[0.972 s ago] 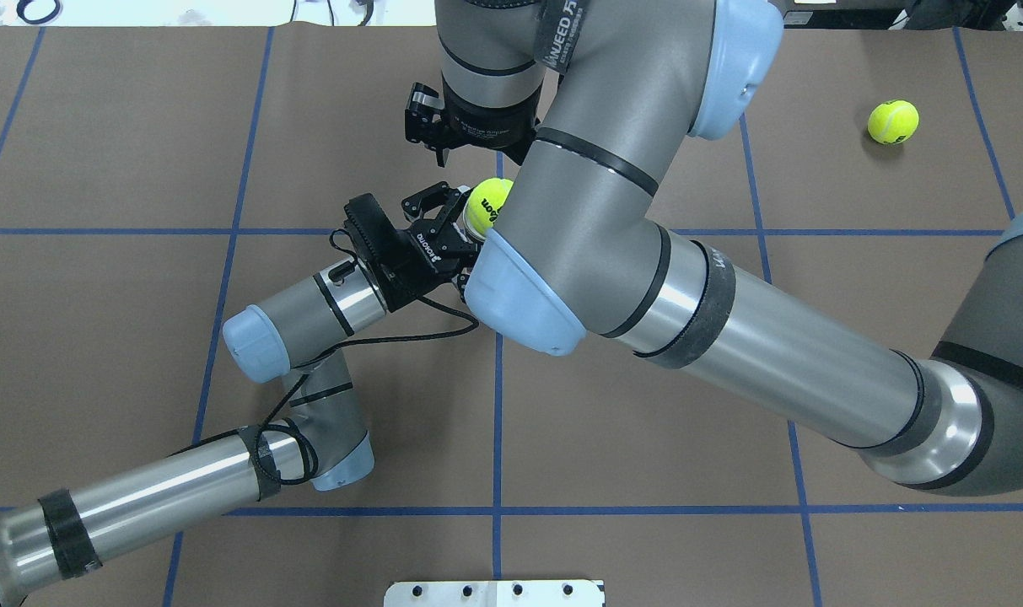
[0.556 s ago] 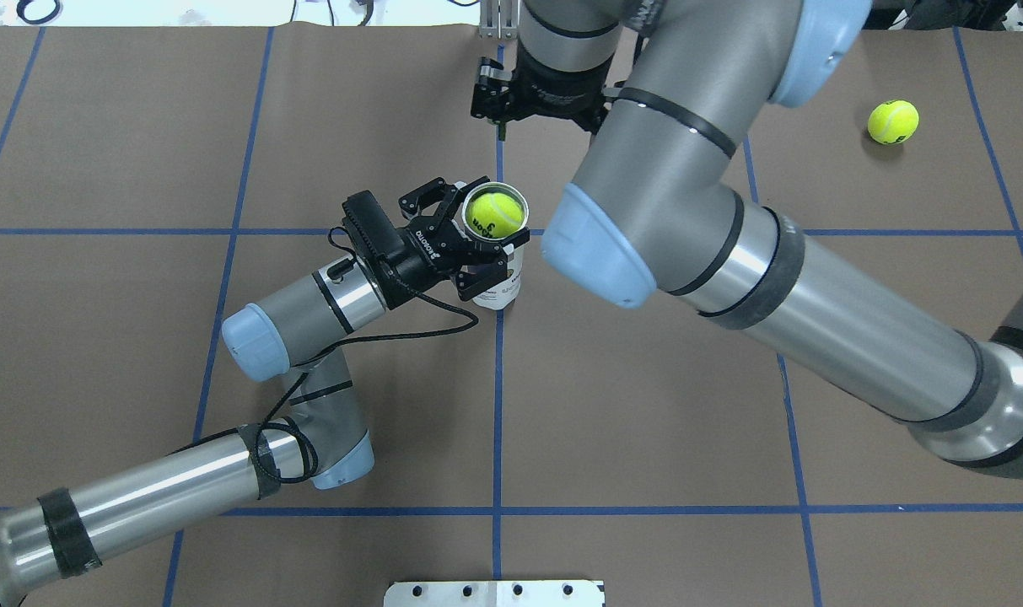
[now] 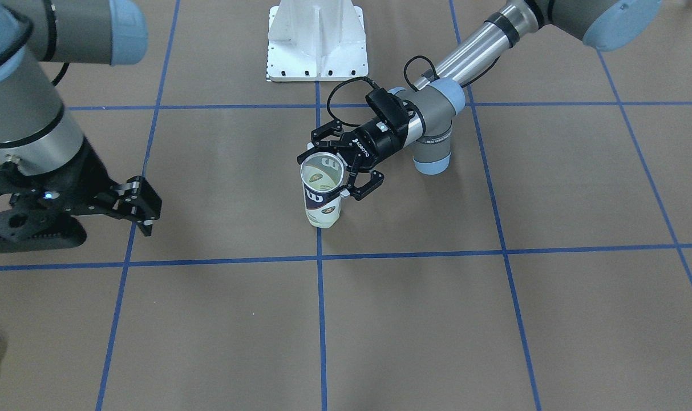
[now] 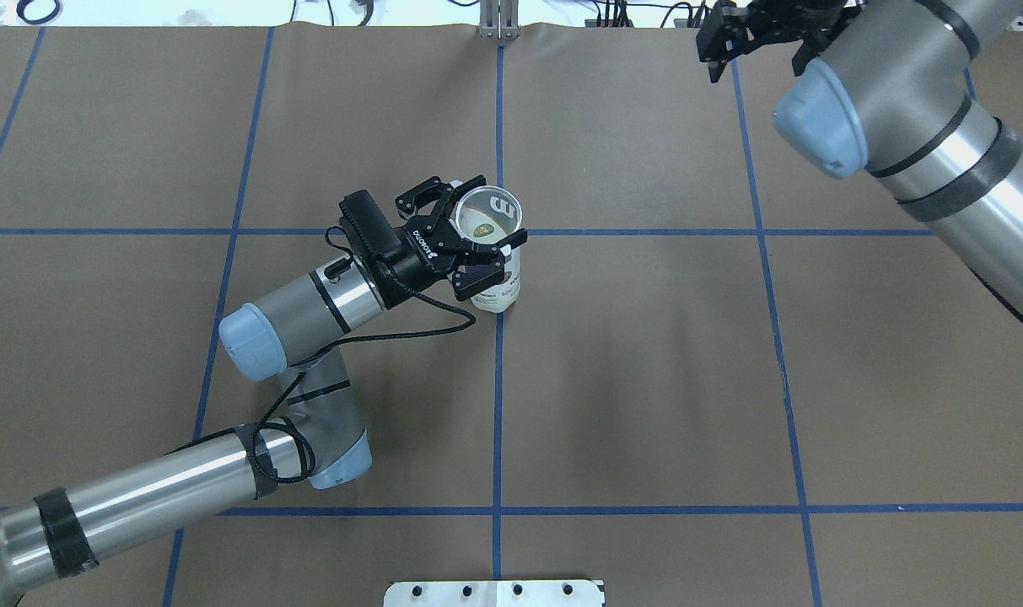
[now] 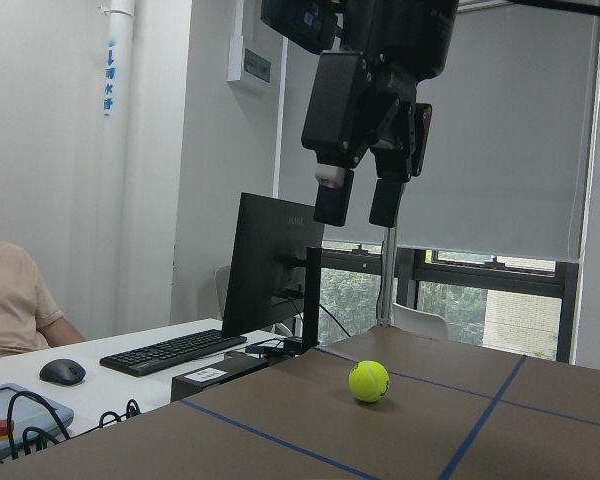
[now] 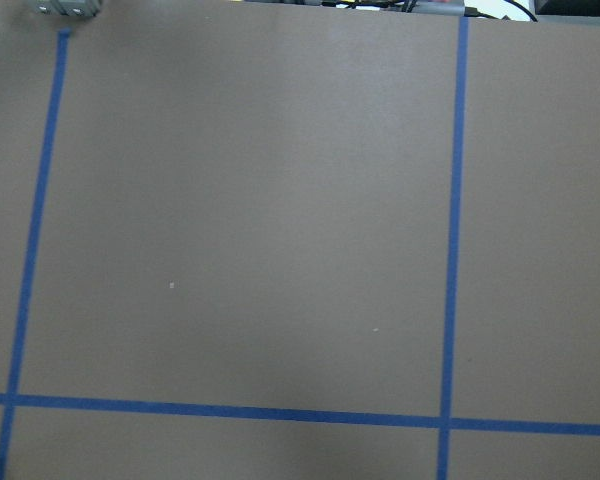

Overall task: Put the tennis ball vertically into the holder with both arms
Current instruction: 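Move the right gripper to the farther yellow ball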

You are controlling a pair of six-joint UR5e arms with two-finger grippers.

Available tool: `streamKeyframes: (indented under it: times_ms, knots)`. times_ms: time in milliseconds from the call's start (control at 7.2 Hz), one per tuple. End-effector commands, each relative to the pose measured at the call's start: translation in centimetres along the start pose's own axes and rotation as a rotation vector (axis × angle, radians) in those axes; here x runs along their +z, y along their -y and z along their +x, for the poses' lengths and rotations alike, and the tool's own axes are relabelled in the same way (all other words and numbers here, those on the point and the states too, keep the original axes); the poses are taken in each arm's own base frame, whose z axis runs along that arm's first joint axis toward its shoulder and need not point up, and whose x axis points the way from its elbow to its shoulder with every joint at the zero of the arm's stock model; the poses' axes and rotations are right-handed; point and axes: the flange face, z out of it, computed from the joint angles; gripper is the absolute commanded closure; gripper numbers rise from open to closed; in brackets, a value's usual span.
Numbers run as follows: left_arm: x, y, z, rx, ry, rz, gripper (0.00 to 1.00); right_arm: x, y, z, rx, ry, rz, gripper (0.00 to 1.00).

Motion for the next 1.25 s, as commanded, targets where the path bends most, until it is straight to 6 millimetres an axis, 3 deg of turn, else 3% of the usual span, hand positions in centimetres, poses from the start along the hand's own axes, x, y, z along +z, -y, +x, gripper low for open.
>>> streamKeyframes:
  times_ms: [0, 417, 694, 833, 972, 1111]
  knots:
    - [-0.6, -0.4, -0.3, 0.002, 0.003, -0.008, 0.07, 5.7, 0.5, 10.0, -0.068, 0.018, 0.020, 0.01]
    - [-0.6, -0.3, -0.1, 0.000, 0.000, -0.003, 0.05, 11.7, 3.8, 25.9, -0.172, 0.001, -0.009, 0.01]
    - [-0.6, -0.2, -0.1, -0.001, -0.001, -0.002, 0.05, 15.3, 3.5, 29.2, -0.192, 0.003, 0.004, 0.01]
    - [-0.5, 0.0, 0.0, -0.002, -0.002, 0.002, 0.05, 18.0, 3.1, 31.1, -0.207, 0.000, 0.015, 0.01]
    - [-0.5, 0.1, 0.0, -0.002, -0.003, 0.004, 0.05, 20.1, 3.1, 32.0, -0.215, -0.022, 0.017, 0.01]
    - [-0.5, 0.1, 0.0, -0.005, -0.003, 0.004, 0.05, 22.0, 3.7, 31.6, -0.226, -0.078, 0.015, 0.01]
